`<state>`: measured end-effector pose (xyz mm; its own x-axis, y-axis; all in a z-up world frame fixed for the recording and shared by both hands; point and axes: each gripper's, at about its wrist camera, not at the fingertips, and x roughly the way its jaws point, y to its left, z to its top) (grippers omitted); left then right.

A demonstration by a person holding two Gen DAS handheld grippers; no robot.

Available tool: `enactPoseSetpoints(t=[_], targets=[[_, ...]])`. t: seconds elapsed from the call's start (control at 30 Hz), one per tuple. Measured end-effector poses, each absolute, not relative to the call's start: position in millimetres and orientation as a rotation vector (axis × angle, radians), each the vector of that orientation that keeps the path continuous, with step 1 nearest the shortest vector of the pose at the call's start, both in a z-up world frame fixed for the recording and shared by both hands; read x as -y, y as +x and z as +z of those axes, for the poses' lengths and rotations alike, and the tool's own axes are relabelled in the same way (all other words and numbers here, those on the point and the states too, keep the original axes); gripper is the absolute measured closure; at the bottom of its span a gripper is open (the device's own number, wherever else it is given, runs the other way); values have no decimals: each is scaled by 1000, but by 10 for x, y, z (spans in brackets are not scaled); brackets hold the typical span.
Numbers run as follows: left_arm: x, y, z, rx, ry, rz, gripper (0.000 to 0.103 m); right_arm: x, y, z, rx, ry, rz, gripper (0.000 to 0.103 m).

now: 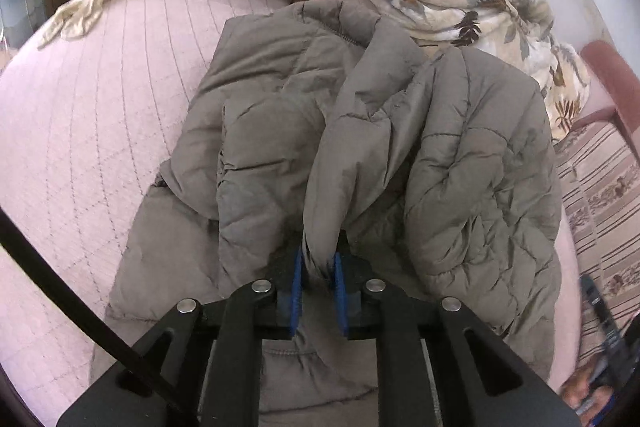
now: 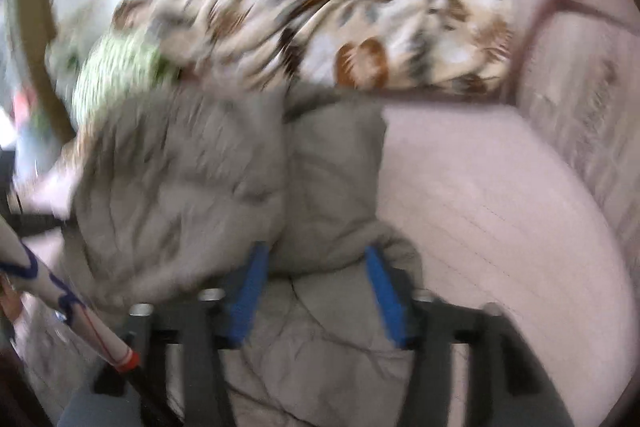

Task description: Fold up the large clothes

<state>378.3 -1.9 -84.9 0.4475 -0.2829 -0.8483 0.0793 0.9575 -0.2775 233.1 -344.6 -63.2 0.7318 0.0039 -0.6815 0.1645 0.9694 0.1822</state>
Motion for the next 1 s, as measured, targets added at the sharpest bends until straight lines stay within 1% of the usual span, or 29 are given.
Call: enactPoseSetpoints(t=[0.03, 0.13, 0.27, 0.3, 0.33, 0.37, 0.4, 0.53, 0.6, 0.7, 0.73, 0.87, 0.93, 1.0], targets=[[34, 3763, -824, -1080, -184, -214, 85, 3464, 2338, -607, -738, 276, -74, 69], [52, 3656, -713, -1064, -145, -199, 85, 3340, 2473, -603, -732, 338, -7, 69], [7, 3505, -448, -1025, -105, -148, 83, 3005, 2871, -833, -828, 320, 40, 69], [-2, 3493, -372, -1011, -107, -141, 81, 2953, 2951, -924, -859, 328, 37, 69], [3, 3499, -316, -1004, -113, -141, 75, 2938, 3013, -987, -882, 340, 43, 69], [33, 3538, -255, -997, -122, -141, 66, 2921, 3087, -1072, -914, 363, 64, 69], [71, 3589, -213, -988, -134, -145, 63, 2897, 3155, -1151, -944, 392, 94, 69], [374, 3916, -171, -967, -129, -182, 60, 2763, 3202, -1260, -977, 358, 123, 69], [537, 4138, -251, -976, -120, -189, 59, 2714, 3183, -1269, -983, 323, 123, 69], [736, 4545, -548, -1057, -108, -184, 59, 2650, 3191, -1294, -987, 279, 119, 69], [771, 4618, -634, -1052, -90, -158, 59, 2631, 3200, -1311, -988, 268, 118, 69], [906, 4843, -1024, -1081, 87, -45, 54, 2575, 3242, -1341, -988, 244, 123, 68], [1056, 4853, -1136, -1057, 208, -11, 53, 2550, 3254, -1361, -989, 238, 131, 68], [1199, 4814, -1138, -1013, 309, 10, 53, 2513, 3260, -1385, -992, 227, 131, 67]])
